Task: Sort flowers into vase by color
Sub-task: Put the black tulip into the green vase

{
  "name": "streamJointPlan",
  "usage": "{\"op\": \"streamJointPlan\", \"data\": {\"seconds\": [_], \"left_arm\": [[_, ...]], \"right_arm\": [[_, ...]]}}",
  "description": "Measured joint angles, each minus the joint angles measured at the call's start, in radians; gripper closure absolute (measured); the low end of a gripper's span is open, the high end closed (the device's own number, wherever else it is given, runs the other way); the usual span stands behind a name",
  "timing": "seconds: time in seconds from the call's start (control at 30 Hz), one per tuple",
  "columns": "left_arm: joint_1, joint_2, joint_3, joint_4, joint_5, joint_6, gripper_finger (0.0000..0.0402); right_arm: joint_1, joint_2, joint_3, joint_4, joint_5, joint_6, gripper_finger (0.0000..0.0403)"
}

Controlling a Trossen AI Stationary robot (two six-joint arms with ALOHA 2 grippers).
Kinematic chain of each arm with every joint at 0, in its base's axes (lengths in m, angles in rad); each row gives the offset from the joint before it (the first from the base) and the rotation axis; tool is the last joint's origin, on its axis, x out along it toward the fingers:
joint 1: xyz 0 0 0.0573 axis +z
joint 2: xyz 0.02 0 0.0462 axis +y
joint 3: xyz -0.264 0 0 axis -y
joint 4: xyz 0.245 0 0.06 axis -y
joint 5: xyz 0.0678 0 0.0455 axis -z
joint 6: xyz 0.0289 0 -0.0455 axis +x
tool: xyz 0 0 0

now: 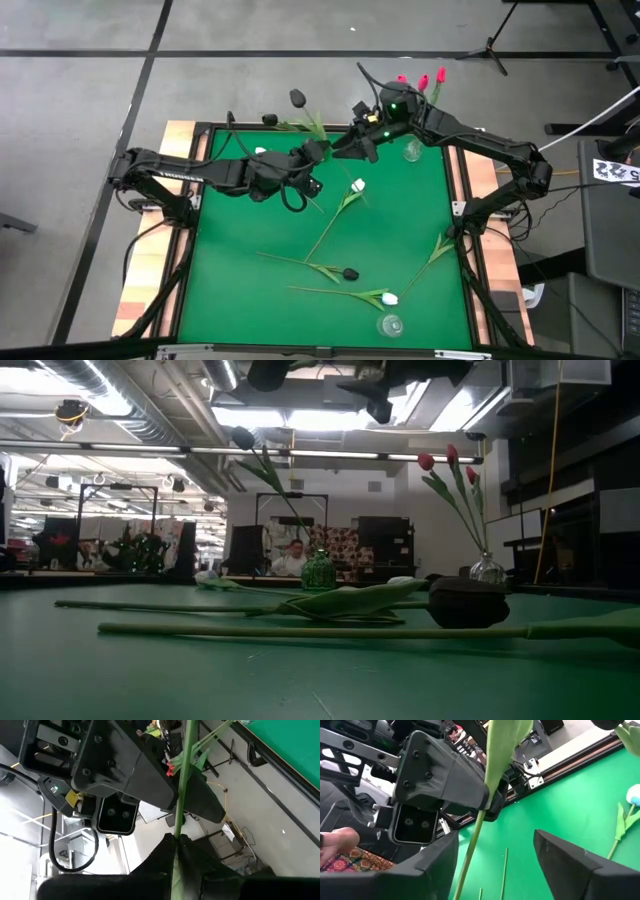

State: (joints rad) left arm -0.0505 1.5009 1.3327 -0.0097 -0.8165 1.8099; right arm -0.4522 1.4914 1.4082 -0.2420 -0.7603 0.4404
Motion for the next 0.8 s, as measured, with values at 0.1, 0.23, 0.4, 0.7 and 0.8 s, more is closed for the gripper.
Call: {"op": "streamJointPlan", "data": {"seconds": [0.1, 0.23, 0.4, 0.7, 0.8], "left_arm": [[0.000, 0.000, 0.000, 0.000, 0.001, 0.000, 0.0389], [0.000, 0.000, 0.000, 0.000, 0.004, 0.001, 0.0389], [0.000, 0.000, 0.000, -0.001, 0.005, 0.001, 0.0389], [0.001, 0.000, 0.000, -0.004, 0.025, -0.026, 0.0388], [0.001, 0.000, 0.000, -0.003, 0.042, -0.054, 0.0386]], "right_arm": [[0.000, 0.000, 0.000, 0.000, -0.001, 0.000, 0.0185], [0.000, 0.000, 0.000, 0.000, -0.003, -0.001, 0.0233], [0.000, 0.000, 0.000, 0.002, -0.012, -0.006, 0.0289], [0.001, 0.000, 0.000, -0.002, -0.019, -0.072, 0.0393], [0.001, 0.000, 0.000, -0.003, -0.019, -0.081, 0.0388]]}}
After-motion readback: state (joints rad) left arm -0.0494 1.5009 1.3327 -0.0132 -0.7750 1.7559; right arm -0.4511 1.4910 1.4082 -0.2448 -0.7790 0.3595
